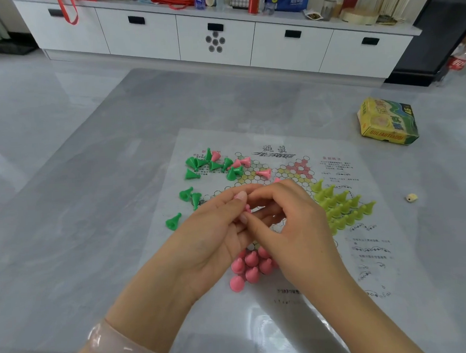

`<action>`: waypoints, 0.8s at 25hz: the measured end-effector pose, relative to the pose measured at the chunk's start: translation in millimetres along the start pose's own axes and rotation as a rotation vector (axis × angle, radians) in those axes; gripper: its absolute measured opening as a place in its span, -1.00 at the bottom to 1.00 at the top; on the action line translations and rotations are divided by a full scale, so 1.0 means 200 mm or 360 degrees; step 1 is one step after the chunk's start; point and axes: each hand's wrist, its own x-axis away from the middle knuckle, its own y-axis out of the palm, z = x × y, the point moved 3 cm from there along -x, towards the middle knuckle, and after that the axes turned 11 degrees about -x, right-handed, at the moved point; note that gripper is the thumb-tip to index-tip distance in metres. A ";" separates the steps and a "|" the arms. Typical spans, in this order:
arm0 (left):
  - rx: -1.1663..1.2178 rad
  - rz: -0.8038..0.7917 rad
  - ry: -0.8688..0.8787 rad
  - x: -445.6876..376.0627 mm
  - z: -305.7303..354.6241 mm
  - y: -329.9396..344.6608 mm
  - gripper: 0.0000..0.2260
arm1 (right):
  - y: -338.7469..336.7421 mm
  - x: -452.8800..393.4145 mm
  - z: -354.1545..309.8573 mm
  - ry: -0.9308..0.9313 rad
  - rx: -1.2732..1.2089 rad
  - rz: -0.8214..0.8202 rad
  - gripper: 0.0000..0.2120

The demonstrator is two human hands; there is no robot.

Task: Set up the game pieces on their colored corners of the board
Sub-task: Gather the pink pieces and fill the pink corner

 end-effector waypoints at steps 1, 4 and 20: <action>-0.0004 -0.0009 -0.0008 0.00 0.00 0.00 -0.72 | 0.00 0.00 0.00 -0.0034 0.0004 0.0014 -0.95; -0.0044 -0.0002 -0.0040 0.01 0.01 -0.01 -0.72 | 0.00 0.01 -0.02 -0.0055 -0.0044 -0.0019 -0.97; -0.0100 0.0695 0.0064 -0.01 0.08 -0.15 -0.86 | -0.07 -0.02 0.12 0.0574 0.0157 -0.0437 -0.83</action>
